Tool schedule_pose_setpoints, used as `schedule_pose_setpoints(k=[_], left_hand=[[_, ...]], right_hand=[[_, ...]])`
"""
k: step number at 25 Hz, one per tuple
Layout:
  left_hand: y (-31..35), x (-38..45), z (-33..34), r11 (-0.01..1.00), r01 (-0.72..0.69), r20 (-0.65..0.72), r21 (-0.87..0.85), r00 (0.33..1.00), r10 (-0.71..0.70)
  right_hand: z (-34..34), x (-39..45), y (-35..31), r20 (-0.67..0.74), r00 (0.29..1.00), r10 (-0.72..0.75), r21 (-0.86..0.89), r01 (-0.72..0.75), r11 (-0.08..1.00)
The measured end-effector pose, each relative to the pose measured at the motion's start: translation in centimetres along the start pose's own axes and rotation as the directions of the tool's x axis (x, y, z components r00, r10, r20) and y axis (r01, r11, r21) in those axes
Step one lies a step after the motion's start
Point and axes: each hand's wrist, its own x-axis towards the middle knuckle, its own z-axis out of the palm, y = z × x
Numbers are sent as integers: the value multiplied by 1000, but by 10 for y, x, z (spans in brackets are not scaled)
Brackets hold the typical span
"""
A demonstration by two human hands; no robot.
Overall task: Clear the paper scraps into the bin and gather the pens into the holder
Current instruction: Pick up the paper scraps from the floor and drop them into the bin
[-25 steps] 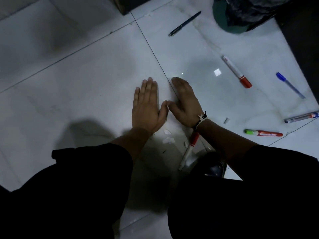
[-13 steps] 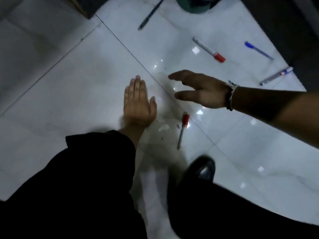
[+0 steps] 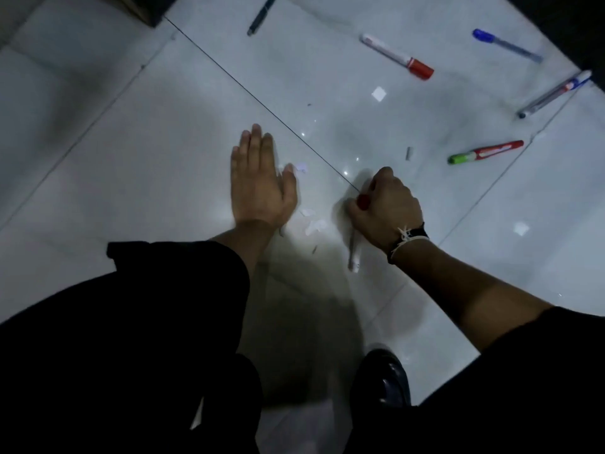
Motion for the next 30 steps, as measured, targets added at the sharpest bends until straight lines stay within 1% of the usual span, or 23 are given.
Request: schedule_pose_setpoints(k=[2,4,6,7,9,11,13,14,15,17,18,19,20,21,23,25,27,30], left_hand=[[-1,0,-1,1000,16,18,-5,1000,-16],[0,-1,0,1000,22,34,-11,999,-22],[0,-2,2,999,26,23,-23,999,-25],[0,-3,3,999,30,14,-36,999,-30],[1,-2,4,996,42,11,-75,999,-42],[4,-2,4,995,38,45,-93,998,-34],[7,-4,4,995,-8,81,-104,997,16],[9,-6,4,993,-37,87,-114,995,47],[11,-9,6,990,-61,85,-126,994,73],[16,-15,7,984,-95,76,-151,991,107],[21,-17,8,981,-117,75,-155,989,130],[26,-20,9,978,-149,81,-148,984,162],[30,-24,11,974,-184,88,-135,977,197],[35,-29,12,969,-214,92,-127,970,226],[39,-42,15,959,-239,81,-150,964,253],[38,-54,16,948,-231,46,-220,968,247],[34,-65,15,931,-196,-8,-309,979,204],[30,-77,12,901,-202,-70,-385,979,189]], right_hand=[[9,-11,4,4,999,33,7,-33,999],[12,-12,8,9,1000,26,39,-26,999],[4,-4,12,-17,999,-29,94,31,995],[-4,4,16,-63,995,-79,89,84,992],[-21,31,25,-153,975,-159,-20,158,987],[-31,58,34,-148,974,-174,-140,154,978],[-29,68,39,-125,978,-166,-199,140,970],[-25,64,40,-150,972,-179,-215,145,966],[-18,54,39,-218,949,-227,-209,182,961],[2,22,32,-347,870,-350,-146,318,937],[15,4,28,-344,854,-390,-105,377,920],[29,-10,25,-284,873,-396,-61,396,916],[41,-21,22,-197,905,-378,-22,381,924],[53,-29,20,-122,927,-355,-9,357,934],[67,-33,18,-71,929,-364,-49,362,931],[72,-32,10,-62,911,-407,-61,404,913],[72,-29,0,-42,882,-470,-46,468,882],[70,-23,1,29,781,-624,-36,625,780]])
